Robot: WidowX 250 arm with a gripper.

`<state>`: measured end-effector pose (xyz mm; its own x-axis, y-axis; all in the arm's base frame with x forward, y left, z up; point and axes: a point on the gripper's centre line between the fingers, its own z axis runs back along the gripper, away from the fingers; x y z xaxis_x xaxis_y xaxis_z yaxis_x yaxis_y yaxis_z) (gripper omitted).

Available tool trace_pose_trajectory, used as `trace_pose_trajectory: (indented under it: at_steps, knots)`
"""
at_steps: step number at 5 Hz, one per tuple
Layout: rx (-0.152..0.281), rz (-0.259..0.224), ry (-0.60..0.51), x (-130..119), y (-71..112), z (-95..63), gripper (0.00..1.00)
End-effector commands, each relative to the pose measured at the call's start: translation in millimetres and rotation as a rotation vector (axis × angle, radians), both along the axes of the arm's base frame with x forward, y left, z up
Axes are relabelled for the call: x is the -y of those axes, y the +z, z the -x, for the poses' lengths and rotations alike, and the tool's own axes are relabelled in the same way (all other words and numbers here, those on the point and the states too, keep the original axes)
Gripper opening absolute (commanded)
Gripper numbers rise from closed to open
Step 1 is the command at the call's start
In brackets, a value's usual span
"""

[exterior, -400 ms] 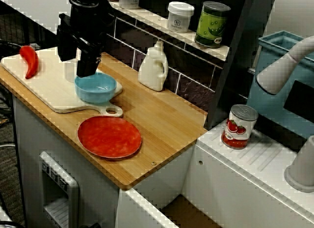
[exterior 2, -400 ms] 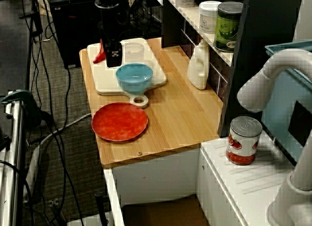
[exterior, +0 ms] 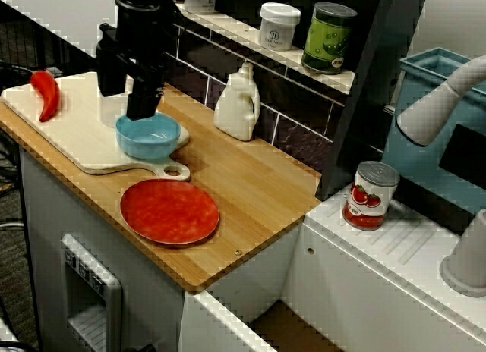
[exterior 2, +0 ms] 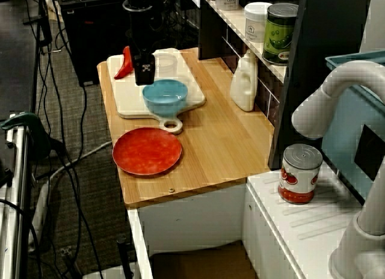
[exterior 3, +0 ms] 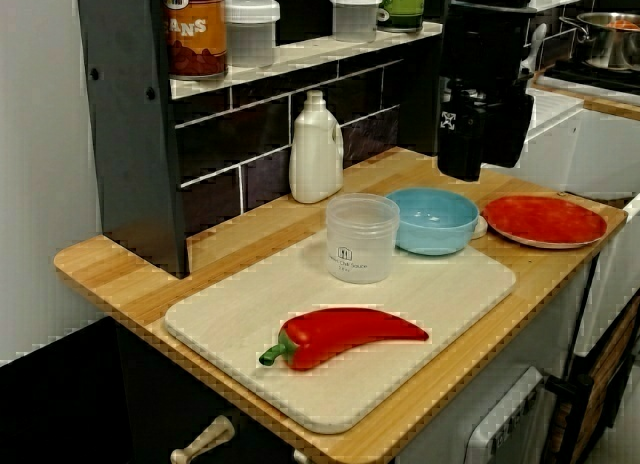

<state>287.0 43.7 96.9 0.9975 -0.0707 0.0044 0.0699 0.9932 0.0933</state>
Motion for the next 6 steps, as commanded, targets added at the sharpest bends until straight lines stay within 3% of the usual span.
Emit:
trace_pose_trajectory:
  at_steps: [1,4,6]
  knots:
    - [0.068,-0.028,-0.042,23.1,-0.2,-13.8,1.00]
    - [0.072,-0.050,-0.039,34.5,-20.2,-26.2,1.00]
    - [0.065,-0.050,-0.046,29.6,-22.0,-35.0,1.00]
